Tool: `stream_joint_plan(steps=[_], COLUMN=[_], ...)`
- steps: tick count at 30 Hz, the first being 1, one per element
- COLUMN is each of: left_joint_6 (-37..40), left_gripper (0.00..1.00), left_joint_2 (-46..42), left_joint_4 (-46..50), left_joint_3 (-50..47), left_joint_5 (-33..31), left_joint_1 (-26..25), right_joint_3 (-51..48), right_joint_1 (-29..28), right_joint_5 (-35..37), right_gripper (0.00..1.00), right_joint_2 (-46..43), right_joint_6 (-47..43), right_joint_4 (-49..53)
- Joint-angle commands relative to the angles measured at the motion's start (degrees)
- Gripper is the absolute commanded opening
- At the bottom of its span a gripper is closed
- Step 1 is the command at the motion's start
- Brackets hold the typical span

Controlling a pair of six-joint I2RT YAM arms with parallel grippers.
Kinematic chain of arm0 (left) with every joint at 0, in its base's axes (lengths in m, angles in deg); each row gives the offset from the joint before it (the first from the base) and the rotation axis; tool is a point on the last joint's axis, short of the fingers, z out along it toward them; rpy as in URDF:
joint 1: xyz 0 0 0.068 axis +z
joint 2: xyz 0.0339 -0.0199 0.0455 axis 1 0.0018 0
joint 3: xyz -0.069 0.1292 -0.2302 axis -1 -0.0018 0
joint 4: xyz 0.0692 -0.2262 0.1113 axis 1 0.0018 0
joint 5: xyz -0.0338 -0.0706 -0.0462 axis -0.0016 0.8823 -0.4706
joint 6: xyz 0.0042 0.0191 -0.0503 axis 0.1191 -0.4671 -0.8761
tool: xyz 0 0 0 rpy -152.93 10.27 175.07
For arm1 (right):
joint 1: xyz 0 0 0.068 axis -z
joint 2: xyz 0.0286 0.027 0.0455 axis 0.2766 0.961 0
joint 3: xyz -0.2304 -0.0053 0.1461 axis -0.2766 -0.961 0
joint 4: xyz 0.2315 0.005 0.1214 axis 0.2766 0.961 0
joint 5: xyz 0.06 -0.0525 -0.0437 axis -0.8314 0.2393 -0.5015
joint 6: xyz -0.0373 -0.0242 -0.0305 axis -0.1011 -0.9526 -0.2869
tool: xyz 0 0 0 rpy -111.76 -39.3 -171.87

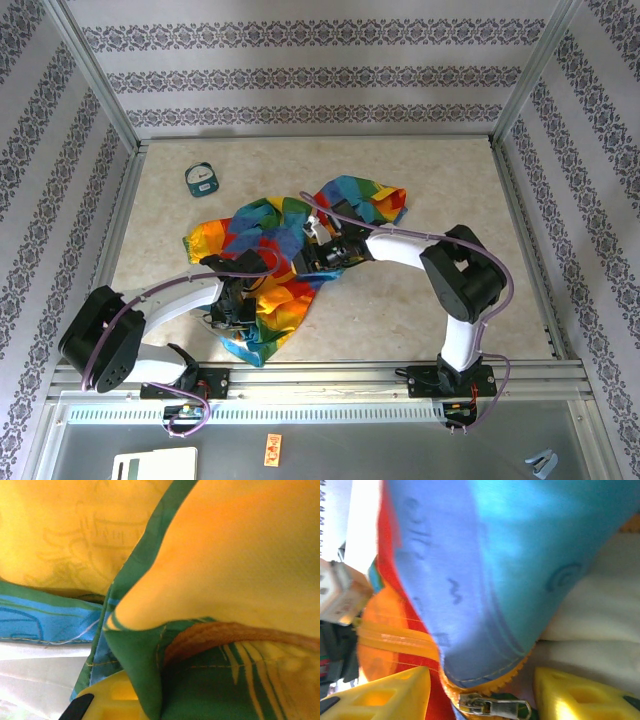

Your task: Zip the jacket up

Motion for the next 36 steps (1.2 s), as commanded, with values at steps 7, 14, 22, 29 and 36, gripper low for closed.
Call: stream_joint_plan(steps=[7,14,22,29,36], left_joint_6=[-0.47,-0.69,-0.56,-0.80,-0.79], left_gripper=[0.00,0.00,0.00,0.00,0.00], left_joint_2=[-1.11,-2.03,-2.34,-3.08,-3.29], left_joint_4=[0.23,0.23,0.09,0.04,-0.12], left_joint_3=[-0.19,-1.15,-1.54,-1.99,-2.33], left_joint_5=[-0.96,-0.63,-0.34,-0.29,-0.10], left_joint_1=[0.88,0.88,0.82,0.88,0.88], right_joint_3=[0.65,-0.11,1.18,1.11,0.48], right_joint_1=[-0.08,-0.05,0.07,-0.06,-0.04], right_joint_5=[-0.14,0.58,3.36,2.40,1.97], right_gripper=[0.54,0.53,0.53,0.52,0.50], right_joint_2=[-5.99,-6.15,-7.27,-7.14,-7.84], right_joint_6=[-0.68,-0.76,-3.05,-2.71,-1.52], right_joint_4=[1.55,1.90,5.94,6.33,5.08])
